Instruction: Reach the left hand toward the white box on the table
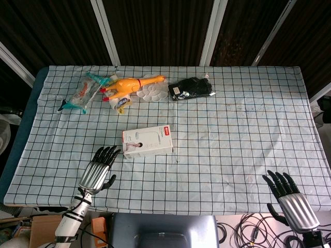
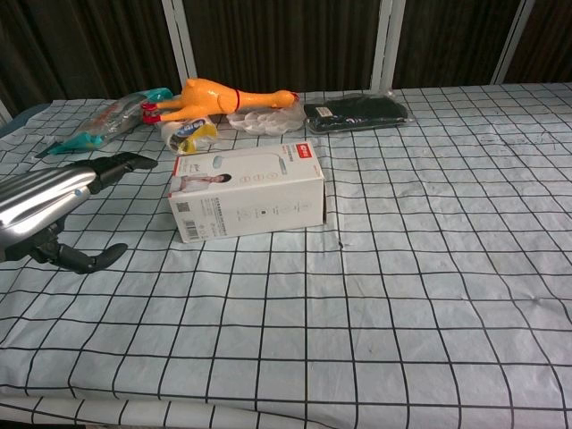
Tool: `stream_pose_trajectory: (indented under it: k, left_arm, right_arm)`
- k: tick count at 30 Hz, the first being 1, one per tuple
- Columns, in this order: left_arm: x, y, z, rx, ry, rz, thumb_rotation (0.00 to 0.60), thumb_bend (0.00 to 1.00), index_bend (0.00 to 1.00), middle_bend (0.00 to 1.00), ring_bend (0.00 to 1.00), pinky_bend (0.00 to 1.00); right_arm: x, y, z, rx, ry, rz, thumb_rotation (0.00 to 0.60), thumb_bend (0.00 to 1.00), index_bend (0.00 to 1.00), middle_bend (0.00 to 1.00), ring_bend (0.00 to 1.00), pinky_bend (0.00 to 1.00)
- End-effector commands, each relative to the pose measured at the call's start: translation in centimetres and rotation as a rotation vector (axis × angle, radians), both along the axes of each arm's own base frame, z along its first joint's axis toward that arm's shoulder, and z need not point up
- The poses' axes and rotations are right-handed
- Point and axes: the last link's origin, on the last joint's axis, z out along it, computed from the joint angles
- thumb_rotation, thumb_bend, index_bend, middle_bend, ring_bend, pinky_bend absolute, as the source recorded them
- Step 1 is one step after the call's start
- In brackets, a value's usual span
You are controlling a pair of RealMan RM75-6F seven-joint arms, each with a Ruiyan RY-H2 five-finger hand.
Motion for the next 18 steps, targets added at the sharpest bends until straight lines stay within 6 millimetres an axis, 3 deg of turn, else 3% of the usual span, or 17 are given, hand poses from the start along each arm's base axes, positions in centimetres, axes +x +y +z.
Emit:
stream_pose_trajectory:
  k: [1,7,9,10,11,13,15,16,18]
  left_arm:
    - [0.1,0.1,-0.1,-0.003,-0.009,0.002,0.6,0.4,0.0,0.0,0.0,0.0]
    - [0.7,0.6,-0.8,-0.003,-0.036,-0.007,0.6,0.4,0.0,0.0,0.0,0.01]
    - [1.2,0.7,-0.7,0.041,-0.061,-0.028,0.6,0.41,0.0,0.03,0.06,0.14]
    - [1.5,0.8,-0.6,0.063,-0.078,-0.039,0.6,0.42,0.0,0.14,0.2,0.32]
    - [1.7,0.7,-0.7,0.076,-0.097,-0.046,0.6,0.44,0.0,0.32,0.39,0.53]
    - [2.1,0.5,-1.1,0.073,-0.13,-0.056,0.6,0.47,0.0,0.67,0.7,0.81]
    - [2.7,0.4,-1.7,0.04,-0.155,-0.058,0.6,0.51,0.0,0.92,0.92,0.96]
    - [3.0,0.5,-2.0,0.026,-0.163,-0.057,0.6,0.55,0.02,0.98,0.98,0.99]
    - [3.4,0.6,-2.6,0.003,-0.164,-0.048,0.6,0.63,0.05,1.0,1.0,1.0]
  right_arm:
    - [0.0,0.0,-0.1,0.002,0.0,0.001,0.6,0.36,0.0,0.0,0.0,0.0]
    - [0.2,-0.4,-0.4,0.015,0.0,0.006,0.6,0.36,0.0,0.0,0.0,0.0]
    - [0.2,-0.5,-0.5,0.021,0.001,0.005,0.6,0.36,0.0,0.0,0.0,0.0]
    - [0.2,-0.5,-0.5,0.022,0.0,0.005,0.6,0.36,0.0,0.0,0.0,0.0]
    - [0.2,-0.5,-0.5,0.022,-0.002,0.006,0.6,0.36,0.0,0.0,0.0,0.0]
    - [0.3,-0.5,-0.4,0.022,-0.005,0.007,0.6,0.36,0.0,0.0,0.0,0.0]
    - [0.3,-0.5,-0.3,0.019,-0.008,0.008,0.6,0.36,0.0,0.0,0.0,0.0]
    - [0.3,-0.5,-0.2,0.018,-0.009,0.008,0.6,0.36,0.0,0.0,0.0,0.0]
    - [0.3,-0.4,-0.2,0.018,-0.012,0.01,0.6,0.36,0.0,0.0,0.0,0.0]
